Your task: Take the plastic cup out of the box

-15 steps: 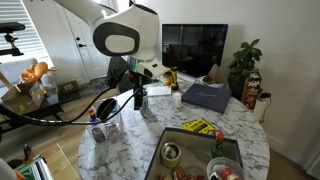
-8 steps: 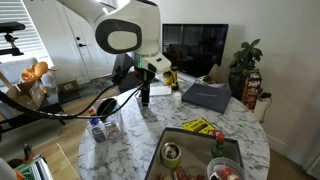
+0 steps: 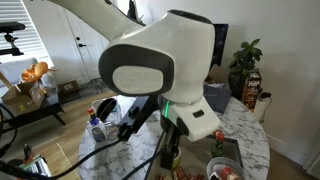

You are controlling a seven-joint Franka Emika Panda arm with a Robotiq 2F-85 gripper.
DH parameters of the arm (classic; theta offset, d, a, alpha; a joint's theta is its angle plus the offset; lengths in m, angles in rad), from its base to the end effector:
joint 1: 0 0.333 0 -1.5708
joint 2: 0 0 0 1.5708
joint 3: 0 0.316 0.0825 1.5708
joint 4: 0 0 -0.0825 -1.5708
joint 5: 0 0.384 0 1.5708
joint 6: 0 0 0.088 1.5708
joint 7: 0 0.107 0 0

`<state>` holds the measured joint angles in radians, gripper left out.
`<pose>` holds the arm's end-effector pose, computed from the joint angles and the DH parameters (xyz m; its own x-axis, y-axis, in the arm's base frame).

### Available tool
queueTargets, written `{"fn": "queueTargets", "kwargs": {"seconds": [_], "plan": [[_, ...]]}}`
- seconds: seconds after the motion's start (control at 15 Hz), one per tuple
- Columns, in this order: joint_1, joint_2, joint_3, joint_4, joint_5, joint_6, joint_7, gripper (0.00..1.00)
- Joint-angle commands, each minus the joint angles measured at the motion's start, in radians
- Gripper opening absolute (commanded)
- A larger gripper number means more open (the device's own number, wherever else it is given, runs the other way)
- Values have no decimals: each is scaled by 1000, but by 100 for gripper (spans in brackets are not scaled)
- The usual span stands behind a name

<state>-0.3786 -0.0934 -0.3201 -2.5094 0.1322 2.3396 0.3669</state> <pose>0.3458 -0.2860 0.3074 0.4016 -0.9075 -0.1235 -0.9156 -0.3947 -0.0769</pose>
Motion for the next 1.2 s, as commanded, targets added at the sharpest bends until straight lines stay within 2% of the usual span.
{"fn": "queueTargets", "kwargs": {"seconds": [0.0,0.13,0.53,0.8,1.07,1.13], "plan": [[-3,9,-13,0,-1,-2,2,100],[-1,16,-11,0,-2,-2,14,100],[-30,205,-67,120,289,104,50,100],[-41,326,-78,194,394,219,132,100],[-21,418,-72,247,380,256,215,100],[-18,445,-72,259,375,259,231,94]]}}
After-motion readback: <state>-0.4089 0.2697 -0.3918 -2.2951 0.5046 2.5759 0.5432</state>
